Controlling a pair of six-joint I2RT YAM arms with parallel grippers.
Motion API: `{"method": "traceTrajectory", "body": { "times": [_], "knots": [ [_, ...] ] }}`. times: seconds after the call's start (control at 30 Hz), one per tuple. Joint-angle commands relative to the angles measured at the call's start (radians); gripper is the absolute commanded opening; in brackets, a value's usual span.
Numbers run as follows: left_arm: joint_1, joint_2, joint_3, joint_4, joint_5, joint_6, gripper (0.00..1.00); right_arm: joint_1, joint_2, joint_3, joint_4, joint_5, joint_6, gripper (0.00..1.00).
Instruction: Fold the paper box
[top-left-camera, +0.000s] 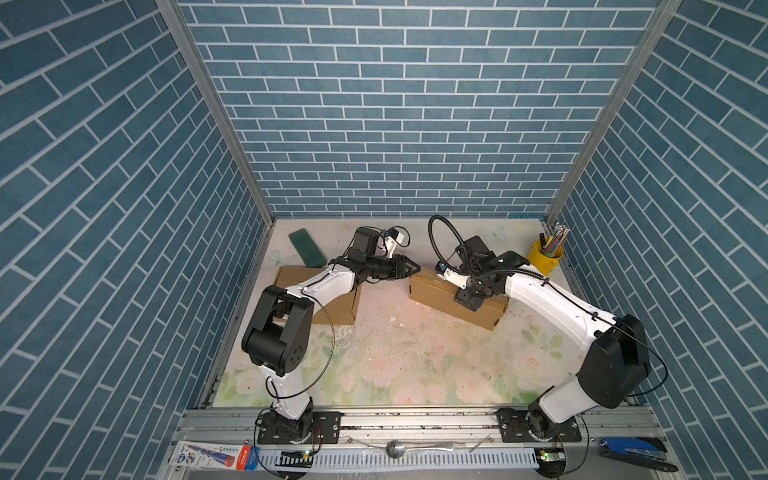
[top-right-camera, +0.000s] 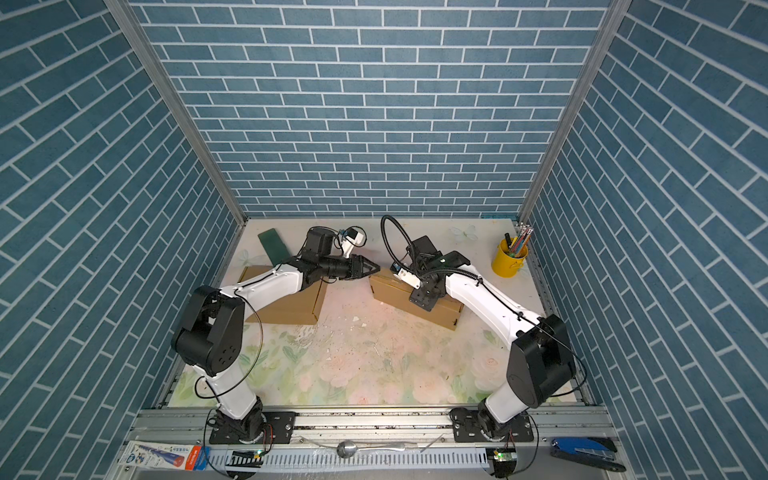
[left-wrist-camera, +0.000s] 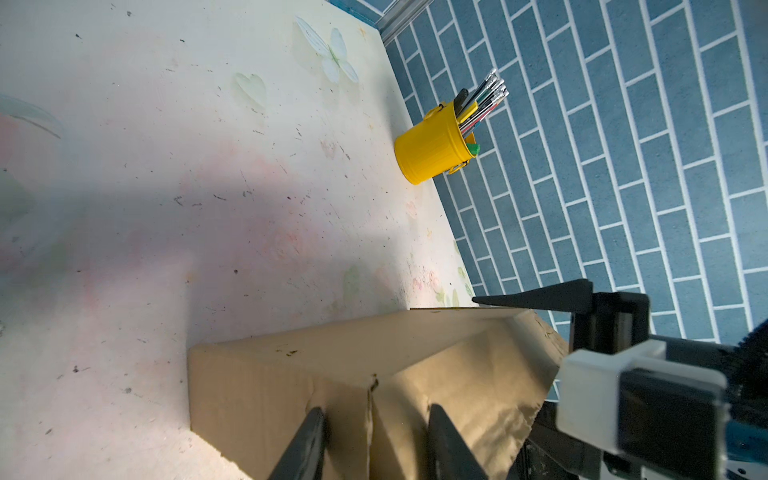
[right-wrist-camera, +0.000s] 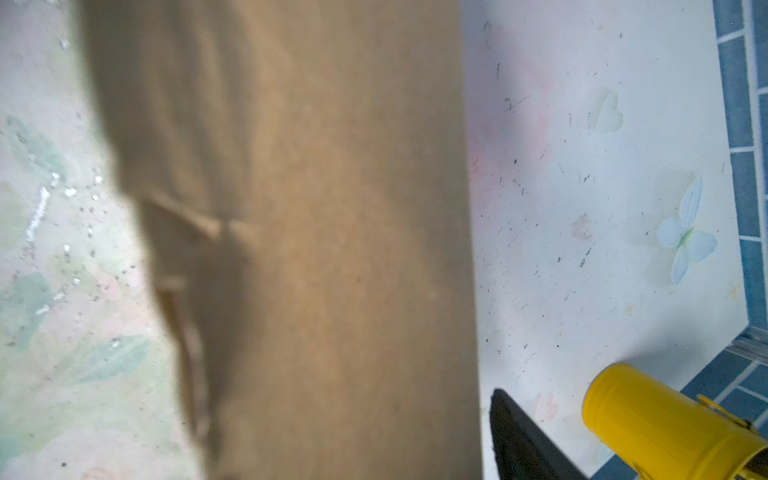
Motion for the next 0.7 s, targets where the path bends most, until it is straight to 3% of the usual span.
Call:
{"method": "traceTrajectory", "body": {
  "times": [0.0,0.13,0.23,0.37,0.43,0.53,0.67],
  "knots": [
    [0.005,0.051,-0.035,-0.087,-0.055,0.014,0.41,-0.035,-0.107,0.037,0.019,-0.107,0.131,0.74],
    [0.005,0.055,-0.027,-0.087,-0.059,0.012,0.41,-0.128,-0.228,0.012,0.064,-0.219,0.295,0.78],
    [0.005,0.057,-0.024,-0.087,-0.064,0.009,0.41,-0.198,-0.309,-0.030,0.072,-0.208,0.497,0.78],
    [0.004,0.051,-0.020,-0.086,-0.074,0.004,0.41,-0.319,-0.347,-0.017,-0.115,-0.196,0.795,0.73],
    [0.004,0.049,-0.017,-0.084,-0.077,-0.002,0.41,-0.395,-0.363,-0.033,-0.201,-0.269,0.887,0.71],
    [0.003,0.049,-0.014,-0.085,-0.081,-0.004,0.41,-0.479,-0.401,-0.098,-0.239,-0.426,0.967,0.68],
    [0.002,0.053,-0.018,-0.086,-0.082,0.000,0.41,-0.518,-0.430,-0.168,-0.215,-0.529,1.001,0.66]
  ]
}}
